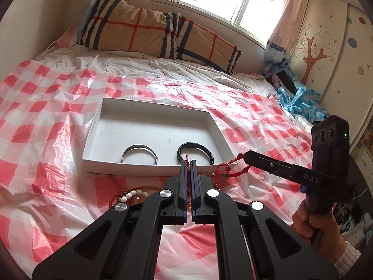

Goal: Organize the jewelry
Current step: 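Lift the red string bracelet with the left tool while the right tool lifts the red-bead bracelet, then drop both red bracelets into the white tray and open both tools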

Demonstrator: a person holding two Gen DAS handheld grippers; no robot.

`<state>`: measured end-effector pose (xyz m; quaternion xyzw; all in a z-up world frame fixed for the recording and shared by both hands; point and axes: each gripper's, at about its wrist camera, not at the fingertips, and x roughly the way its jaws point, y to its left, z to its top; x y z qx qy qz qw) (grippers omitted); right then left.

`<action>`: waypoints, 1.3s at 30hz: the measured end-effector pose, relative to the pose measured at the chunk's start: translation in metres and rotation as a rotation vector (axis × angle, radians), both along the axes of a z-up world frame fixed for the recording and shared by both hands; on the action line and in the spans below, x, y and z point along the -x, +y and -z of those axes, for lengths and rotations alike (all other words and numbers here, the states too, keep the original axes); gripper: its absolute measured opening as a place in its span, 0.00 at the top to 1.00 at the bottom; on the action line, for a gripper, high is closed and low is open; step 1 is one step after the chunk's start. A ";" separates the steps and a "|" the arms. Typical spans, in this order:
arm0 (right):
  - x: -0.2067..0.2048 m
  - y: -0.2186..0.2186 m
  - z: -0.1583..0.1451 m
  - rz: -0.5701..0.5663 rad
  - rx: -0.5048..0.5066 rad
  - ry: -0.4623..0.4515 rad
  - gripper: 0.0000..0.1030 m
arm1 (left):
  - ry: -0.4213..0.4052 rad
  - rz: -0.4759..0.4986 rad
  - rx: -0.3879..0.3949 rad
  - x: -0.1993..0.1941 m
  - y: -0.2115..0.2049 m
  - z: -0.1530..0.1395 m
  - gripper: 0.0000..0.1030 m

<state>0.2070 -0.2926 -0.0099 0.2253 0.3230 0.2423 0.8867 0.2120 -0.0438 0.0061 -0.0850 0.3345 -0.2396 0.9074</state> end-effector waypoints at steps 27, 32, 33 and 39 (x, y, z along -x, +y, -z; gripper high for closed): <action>-0.084 0.002 0.014 0.097 0.198 0.078 0.51 | 0.137 -0.152 -0.040 -0.101 -0.004 0.033 0.87; -0.057 0.010 0.018 0.051 0.299 0.149 0.51 | 0.165 -0.199 -0.082 -0.086 0.023 0.032 0.64; -0.052 0.013 0.021 0.037 0.318 0.168 0.51 | 0.172 -0.203 -0.091 -0.083 0.028 0.032 0.63; -0.018 0.021 0.048 0.005 0.408 0.262 0.51 | 0.247 -0.209 -0.144 -0.059 0.047 0.049 0.61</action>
